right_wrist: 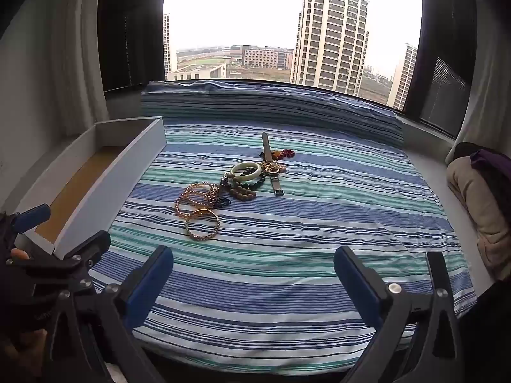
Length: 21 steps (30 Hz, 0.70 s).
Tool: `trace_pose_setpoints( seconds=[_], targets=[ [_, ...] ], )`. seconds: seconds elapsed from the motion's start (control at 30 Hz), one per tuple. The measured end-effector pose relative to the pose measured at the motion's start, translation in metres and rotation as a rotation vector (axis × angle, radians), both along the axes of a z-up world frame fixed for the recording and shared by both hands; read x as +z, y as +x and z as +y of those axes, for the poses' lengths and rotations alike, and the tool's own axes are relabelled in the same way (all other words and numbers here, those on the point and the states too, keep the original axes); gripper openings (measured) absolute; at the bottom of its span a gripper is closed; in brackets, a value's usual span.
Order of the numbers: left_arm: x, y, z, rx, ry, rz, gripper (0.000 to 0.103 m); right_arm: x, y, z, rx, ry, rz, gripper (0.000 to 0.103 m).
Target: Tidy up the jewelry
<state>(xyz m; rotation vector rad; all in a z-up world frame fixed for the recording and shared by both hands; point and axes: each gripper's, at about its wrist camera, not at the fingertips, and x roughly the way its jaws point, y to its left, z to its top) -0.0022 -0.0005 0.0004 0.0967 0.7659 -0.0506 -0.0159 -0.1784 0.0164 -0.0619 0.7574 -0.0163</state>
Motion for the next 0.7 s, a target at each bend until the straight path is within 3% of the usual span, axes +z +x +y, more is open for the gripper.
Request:
trace_pose_setpoints(
  seconds=[0.7],
  targets=[
    [-0.014,-0.001,-0.008,-0.012,-0.019,0.054,0.103,-0.01,-0.003,-0.005,-0.015,0.012,0.012,0.102]
  ],
)
